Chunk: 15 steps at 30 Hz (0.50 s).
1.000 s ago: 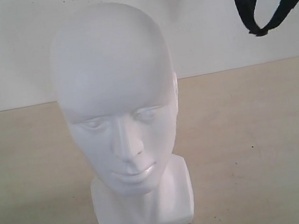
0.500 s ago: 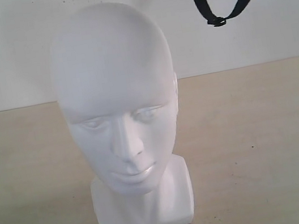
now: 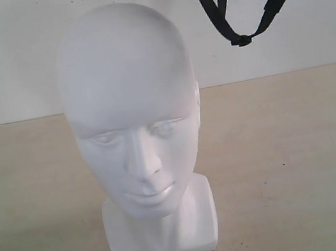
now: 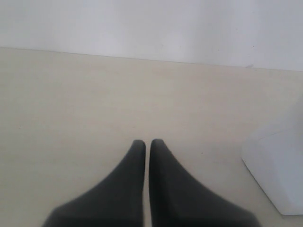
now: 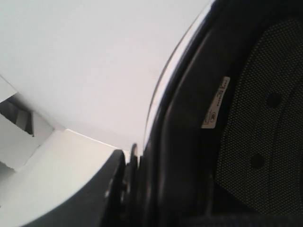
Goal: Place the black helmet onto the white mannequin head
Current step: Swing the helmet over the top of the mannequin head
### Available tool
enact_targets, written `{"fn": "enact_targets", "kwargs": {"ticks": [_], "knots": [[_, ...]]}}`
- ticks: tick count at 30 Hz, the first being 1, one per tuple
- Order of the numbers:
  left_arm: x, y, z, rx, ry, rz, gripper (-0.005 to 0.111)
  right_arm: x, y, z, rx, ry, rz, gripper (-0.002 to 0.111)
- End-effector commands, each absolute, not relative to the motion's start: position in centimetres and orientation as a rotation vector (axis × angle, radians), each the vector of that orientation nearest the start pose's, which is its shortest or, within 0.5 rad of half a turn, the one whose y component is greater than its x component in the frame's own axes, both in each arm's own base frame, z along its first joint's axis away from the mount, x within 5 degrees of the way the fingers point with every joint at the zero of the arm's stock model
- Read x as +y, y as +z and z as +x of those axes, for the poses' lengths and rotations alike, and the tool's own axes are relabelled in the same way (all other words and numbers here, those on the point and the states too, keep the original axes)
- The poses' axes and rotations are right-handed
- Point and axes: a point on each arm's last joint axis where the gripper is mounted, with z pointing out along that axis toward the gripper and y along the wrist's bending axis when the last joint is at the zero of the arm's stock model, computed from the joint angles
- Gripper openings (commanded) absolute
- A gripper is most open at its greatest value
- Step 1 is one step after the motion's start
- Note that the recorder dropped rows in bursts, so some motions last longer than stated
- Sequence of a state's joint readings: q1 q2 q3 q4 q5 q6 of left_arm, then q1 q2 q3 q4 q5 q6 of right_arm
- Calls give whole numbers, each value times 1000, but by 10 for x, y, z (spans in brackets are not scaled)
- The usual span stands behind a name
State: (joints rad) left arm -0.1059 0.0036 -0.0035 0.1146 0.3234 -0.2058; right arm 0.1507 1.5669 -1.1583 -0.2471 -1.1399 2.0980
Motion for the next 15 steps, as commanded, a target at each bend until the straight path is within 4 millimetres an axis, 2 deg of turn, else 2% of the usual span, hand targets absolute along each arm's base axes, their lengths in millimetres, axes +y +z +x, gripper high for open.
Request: {"fn": "enact_targets", "kwargs": {"ticks": [1,4,8,11,15], "knots": [[-2,184,54,1804,-105,-16,4,75,414,344,732,2130,498,0],[-2,184,54,1804,-105,-16,4,81,409,352,767,2133,486,0],[-2,184,54,1804,-105,-16,4,100,408,358,773,2181,473,0],[-2,184,54,1804,-105,-16,4,117,409,359,779,2227,458,0],[-2,184,54,1804,-105,-16,4,126,410,357,767,2256,464,0]]}}
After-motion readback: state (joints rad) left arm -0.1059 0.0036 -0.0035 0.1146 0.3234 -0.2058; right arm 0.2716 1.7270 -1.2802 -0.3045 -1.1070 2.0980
